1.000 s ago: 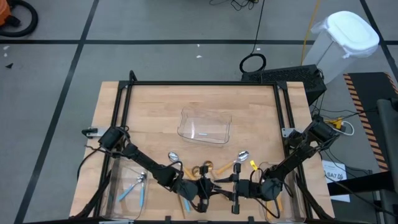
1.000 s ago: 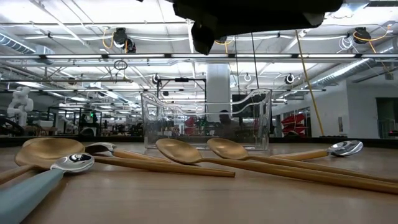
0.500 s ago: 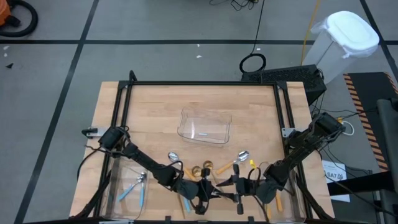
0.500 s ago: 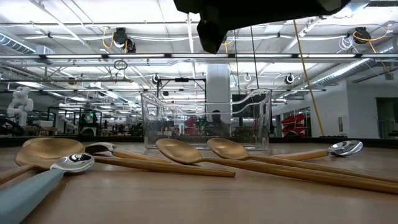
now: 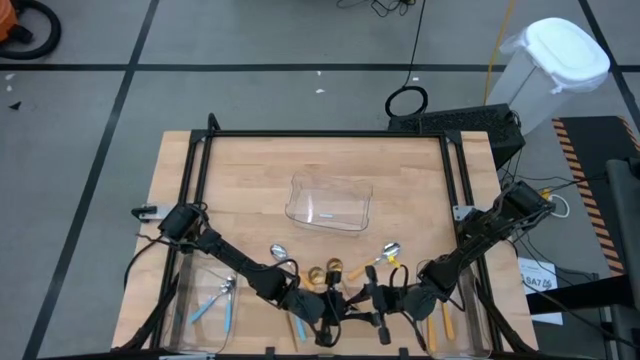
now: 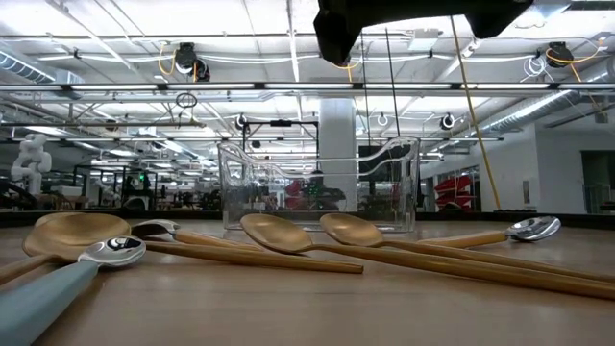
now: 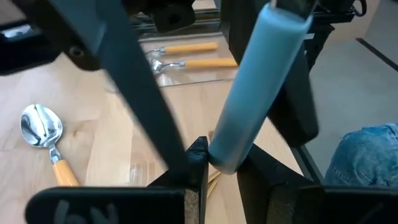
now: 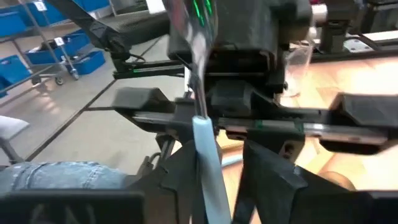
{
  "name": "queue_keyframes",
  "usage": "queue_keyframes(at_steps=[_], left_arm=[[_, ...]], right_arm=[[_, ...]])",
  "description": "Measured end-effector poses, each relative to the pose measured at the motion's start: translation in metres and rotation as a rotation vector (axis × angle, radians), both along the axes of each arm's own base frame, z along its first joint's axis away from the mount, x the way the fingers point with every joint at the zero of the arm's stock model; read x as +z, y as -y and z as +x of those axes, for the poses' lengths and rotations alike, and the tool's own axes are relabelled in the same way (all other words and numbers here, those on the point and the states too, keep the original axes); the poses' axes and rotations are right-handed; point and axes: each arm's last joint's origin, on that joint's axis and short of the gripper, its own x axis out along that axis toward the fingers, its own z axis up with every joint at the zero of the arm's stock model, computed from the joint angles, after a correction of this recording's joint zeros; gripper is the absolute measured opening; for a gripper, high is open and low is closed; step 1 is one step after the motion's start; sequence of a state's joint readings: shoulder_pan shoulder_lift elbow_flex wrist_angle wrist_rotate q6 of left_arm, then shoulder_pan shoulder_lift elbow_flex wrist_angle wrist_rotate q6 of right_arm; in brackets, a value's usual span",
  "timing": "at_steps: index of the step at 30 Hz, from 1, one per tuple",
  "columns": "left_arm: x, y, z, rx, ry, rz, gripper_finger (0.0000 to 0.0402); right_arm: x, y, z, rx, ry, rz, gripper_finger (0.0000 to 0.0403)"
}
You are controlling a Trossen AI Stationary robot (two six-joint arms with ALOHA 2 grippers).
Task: Sort silverware by color (type)
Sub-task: Put the blue spoon into the bottom left transparent bin
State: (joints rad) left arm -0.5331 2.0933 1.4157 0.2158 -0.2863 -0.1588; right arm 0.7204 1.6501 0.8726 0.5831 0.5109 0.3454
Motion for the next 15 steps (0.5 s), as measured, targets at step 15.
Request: queue_keyframes(at_steps=[15], left_arm=[[0.0003, 0.0036, -0.0032, 0.103, 0.018, 0.008, 0.0163]], right_arm=[[0.0088, -0.0011, -0.0004, 0.018, 0.069, -0.021, 0.0023]])
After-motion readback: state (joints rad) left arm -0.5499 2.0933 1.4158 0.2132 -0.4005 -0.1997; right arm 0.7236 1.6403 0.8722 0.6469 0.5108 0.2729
